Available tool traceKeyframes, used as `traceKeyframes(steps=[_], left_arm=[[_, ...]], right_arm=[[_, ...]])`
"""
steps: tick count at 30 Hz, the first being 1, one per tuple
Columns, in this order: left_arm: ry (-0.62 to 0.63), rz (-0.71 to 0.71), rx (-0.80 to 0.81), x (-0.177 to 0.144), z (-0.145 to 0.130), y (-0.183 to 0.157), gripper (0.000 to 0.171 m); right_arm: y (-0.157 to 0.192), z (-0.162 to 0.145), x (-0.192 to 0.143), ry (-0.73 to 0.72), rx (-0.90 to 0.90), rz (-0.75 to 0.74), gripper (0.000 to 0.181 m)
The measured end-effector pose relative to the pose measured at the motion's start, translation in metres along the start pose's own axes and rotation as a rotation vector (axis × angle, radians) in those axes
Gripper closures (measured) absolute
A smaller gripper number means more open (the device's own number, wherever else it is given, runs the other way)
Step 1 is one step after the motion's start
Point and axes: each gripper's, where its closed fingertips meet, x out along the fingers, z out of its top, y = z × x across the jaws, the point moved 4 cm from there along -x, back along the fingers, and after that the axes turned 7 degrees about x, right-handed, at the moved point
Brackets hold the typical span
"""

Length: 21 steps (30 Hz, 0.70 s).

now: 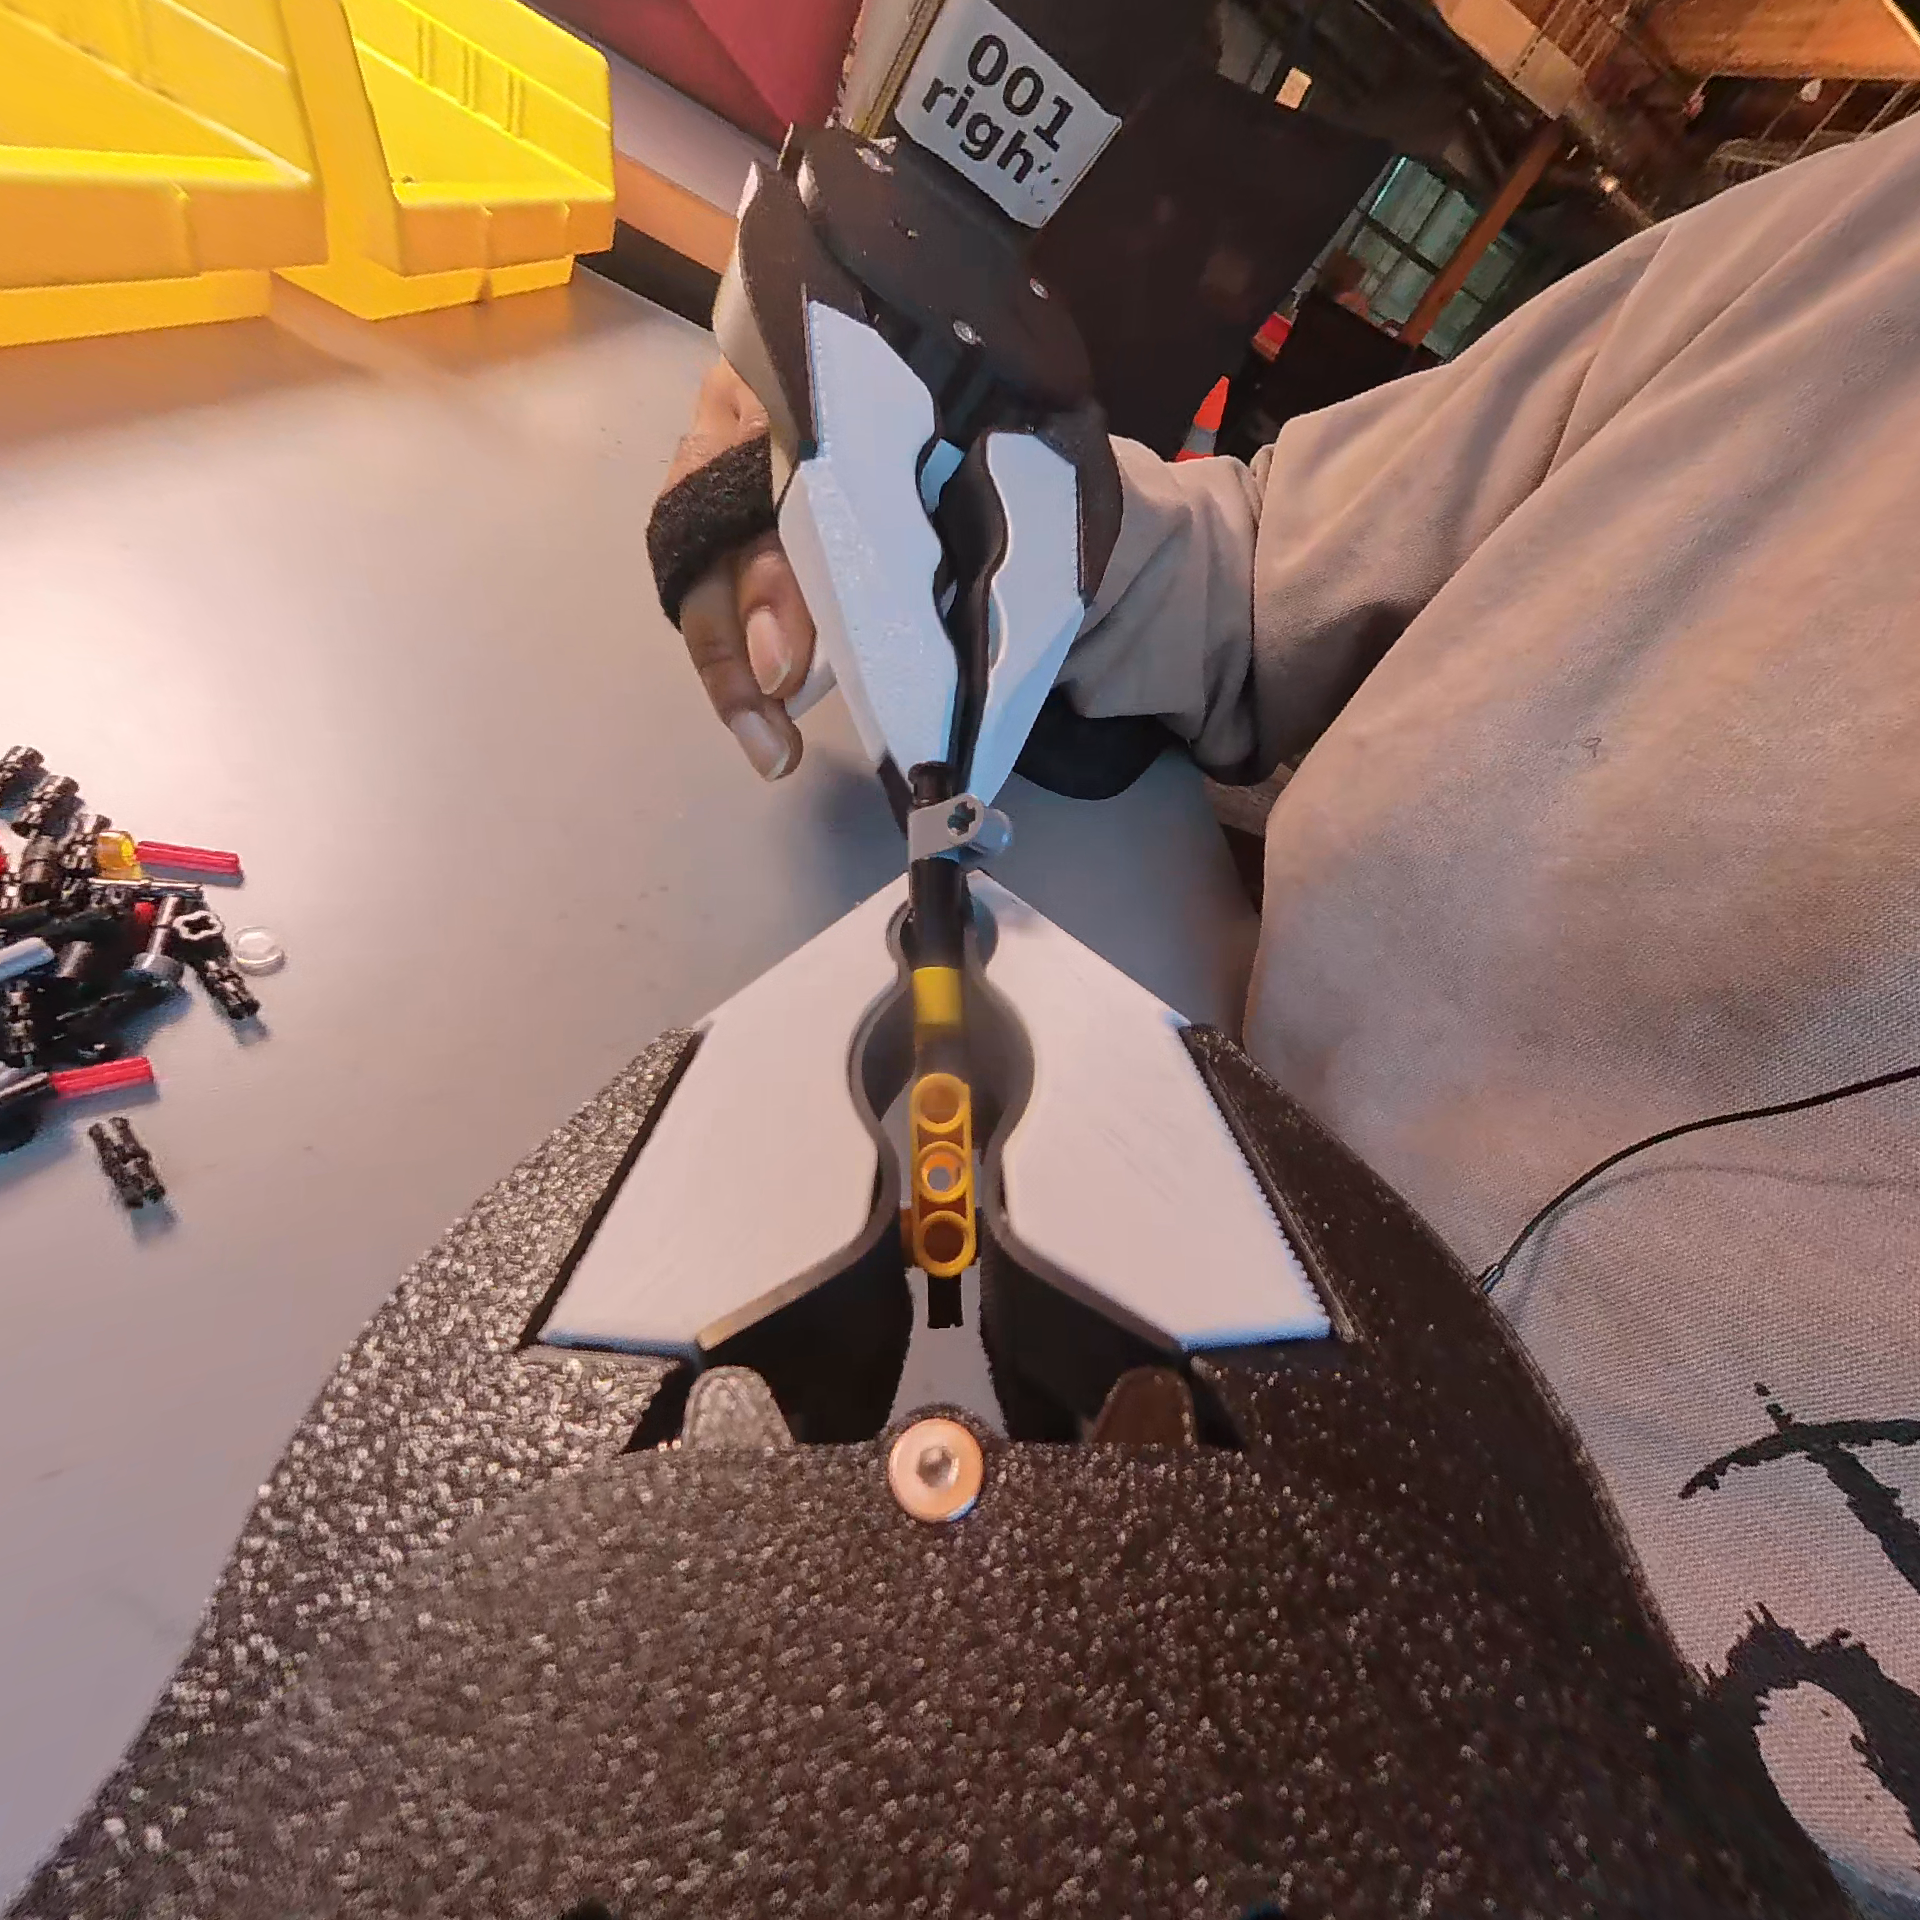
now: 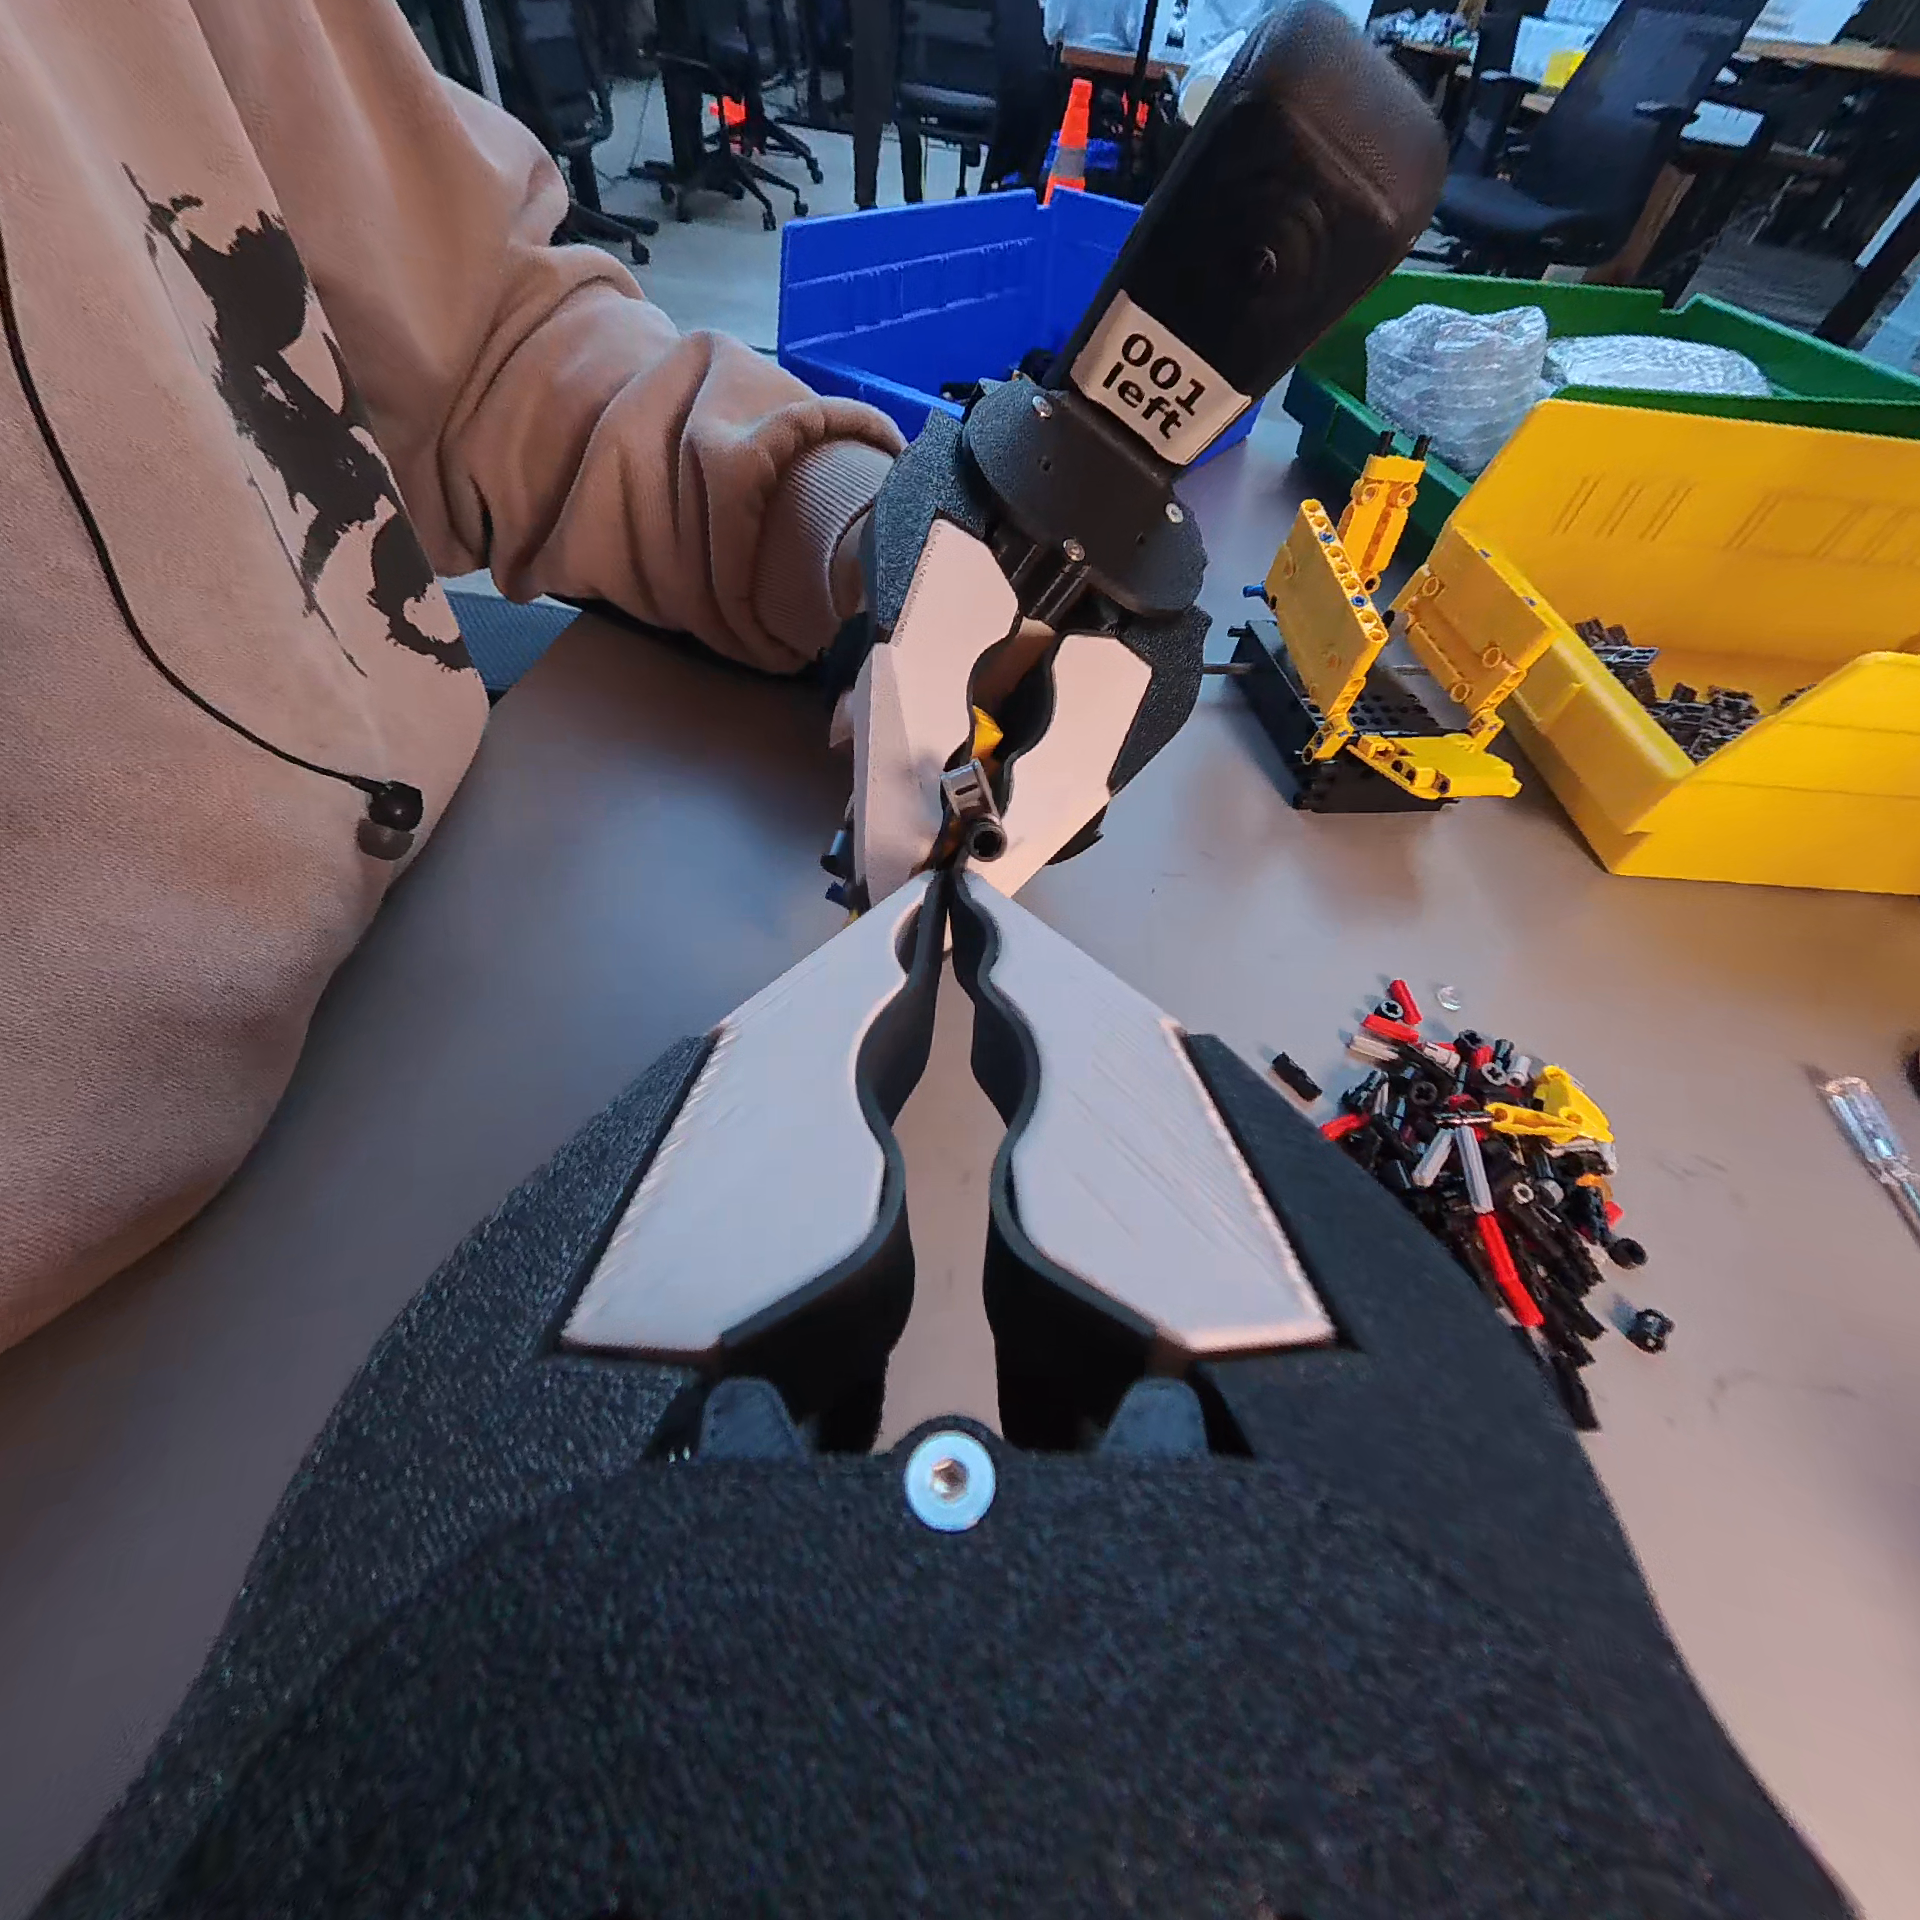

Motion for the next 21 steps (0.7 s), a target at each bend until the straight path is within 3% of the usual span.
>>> traceKeyframes(steps=[4,9,11,13,14,21], left_arm=[[-0.061,0.082,0.059,-0.008,0.010,0.006,0.171],[-0.231,0.104,0.130,-0.026,0.034,0.001,0.171],[-0.242,0.092,0.159,-0.026,0.035,-0.003,0.171],[-0.233,0.095,0.175,-0.024,0.035,-0.005,0.171],[-0.223,0.103,0.182,-0.023,0.034,-0.005,0.171],[-0.253,0.142,0.176,-0.030,0.037,0.001,0.171]], right_arm=[[-0.009,0.008,-0.009,-0.053,0.039,-0.048,0.181],[-0.002,-0.005,0.004,0.030,0.181,0.054,0.131],[0.003,-0.010,0.018,0.051,0.199,0.067,0.139],[0.011,-0.014,0.027,0.073,0.161,0.090,0.173],[0.014,-0.012,0.029,0.061,0.144,0.098,0.181],[0.000,-0.004,0.018,-0.028,0.197,0.050,0.176]])
